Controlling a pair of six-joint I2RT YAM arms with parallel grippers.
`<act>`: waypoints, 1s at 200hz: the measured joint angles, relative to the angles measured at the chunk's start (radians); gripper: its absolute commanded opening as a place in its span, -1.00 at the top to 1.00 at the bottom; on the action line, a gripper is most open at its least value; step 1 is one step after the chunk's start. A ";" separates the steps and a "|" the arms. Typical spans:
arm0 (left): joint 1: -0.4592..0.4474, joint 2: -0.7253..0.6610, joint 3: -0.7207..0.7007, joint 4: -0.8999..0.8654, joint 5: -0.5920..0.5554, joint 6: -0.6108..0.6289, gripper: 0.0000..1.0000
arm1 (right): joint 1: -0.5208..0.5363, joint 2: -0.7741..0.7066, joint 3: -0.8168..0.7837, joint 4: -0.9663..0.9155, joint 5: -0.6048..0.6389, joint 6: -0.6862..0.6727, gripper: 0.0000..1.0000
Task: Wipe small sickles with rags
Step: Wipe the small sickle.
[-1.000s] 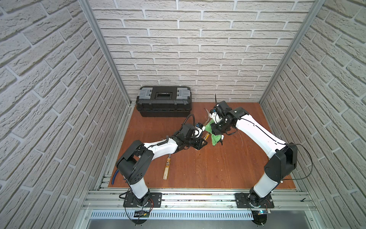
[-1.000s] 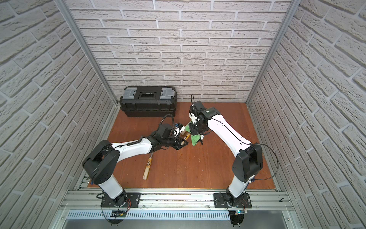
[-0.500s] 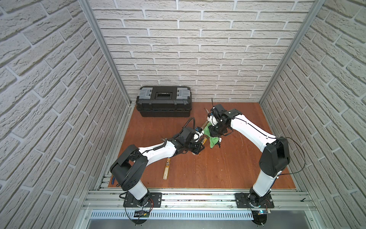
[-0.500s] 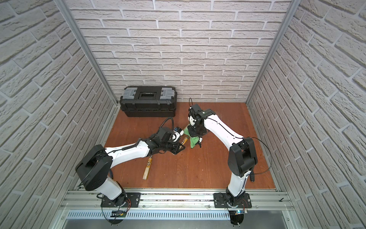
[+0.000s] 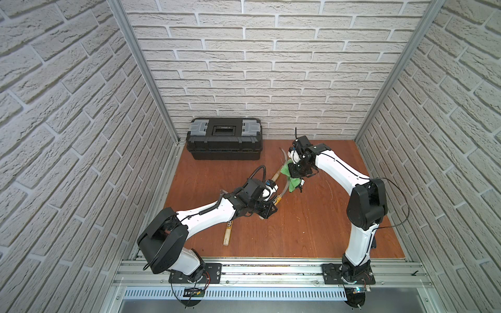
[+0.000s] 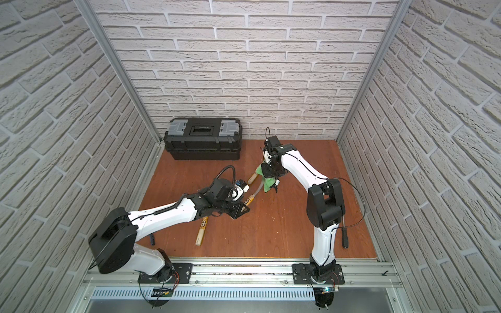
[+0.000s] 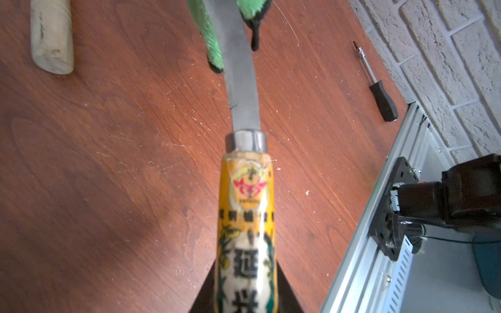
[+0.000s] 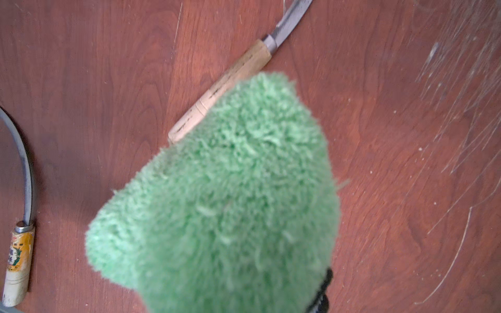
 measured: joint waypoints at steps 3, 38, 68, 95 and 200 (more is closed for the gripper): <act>-0.001 -0.002 0.000 0.000 0.000 0.000 1.00 | -0.001 0.003 0.006 0.002 0.000 -0.003 0.95; -0.004 -0.014 -0.002 0.000 0.001 0.007 1.00 | -0.011 0.075 0.088 0.007 -0.007 -0.035 0.95; -0.010 -0.043 -0.006 0.012 -0.011 0.037 1.00 | -0.044 0.159 0.178 -0.018 -0.019 -0.065 0.95; -0.012 -0.075 -0.012 0.003 -0.035 0.055 1.00 | -0.090 0.201 0.253 -0.057 -0.019 -0.084 0.95; 0.001 -0.081 -0.068 0.010 -0.163 0.074 1.00 | -0.080 -0.107 0.104 -0.158 -0.005 -0.101 0.95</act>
